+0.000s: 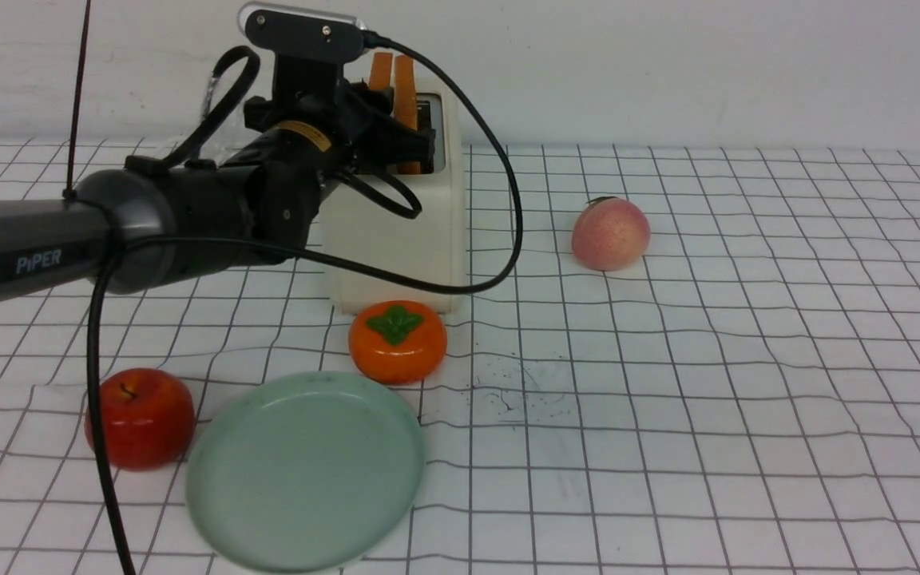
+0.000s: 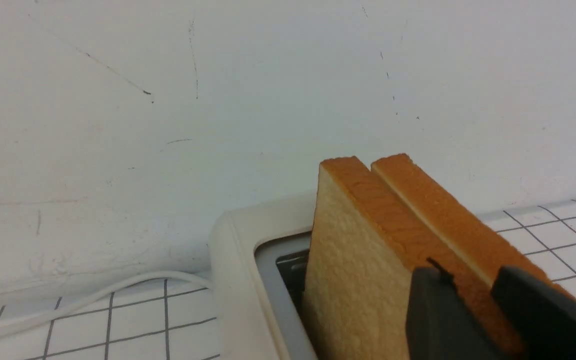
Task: Take toasted bread from bread machine on white checkered table place on plate.
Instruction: 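Reach for a toast slice standing in the toaster with the left gripper, then place the slice of bread on the plate with the left gripper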
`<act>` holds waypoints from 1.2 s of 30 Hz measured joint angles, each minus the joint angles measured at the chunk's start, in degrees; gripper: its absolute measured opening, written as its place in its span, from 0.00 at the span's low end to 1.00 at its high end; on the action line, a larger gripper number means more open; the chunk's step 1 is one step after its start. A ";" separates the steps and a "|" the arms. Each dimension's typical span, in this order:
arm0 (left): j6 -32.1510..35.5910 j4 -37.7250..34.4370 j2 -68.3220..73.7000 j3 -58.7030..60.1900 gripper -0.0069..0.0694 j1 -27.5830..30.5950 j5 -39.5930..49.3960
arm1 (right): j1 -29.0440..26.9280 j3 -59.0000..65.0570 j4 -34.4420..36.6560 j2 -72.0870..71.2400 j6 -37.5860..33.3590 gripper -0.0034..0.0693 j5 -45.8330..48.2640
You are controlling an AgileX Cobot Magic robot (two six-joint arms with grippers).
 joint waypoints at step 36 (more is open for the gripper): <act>3.82 -6.07 -27.84 0.00 0.16 0.11 25.95 | 0.00 0.00 0.36 0.00 0.00 0.06 0.05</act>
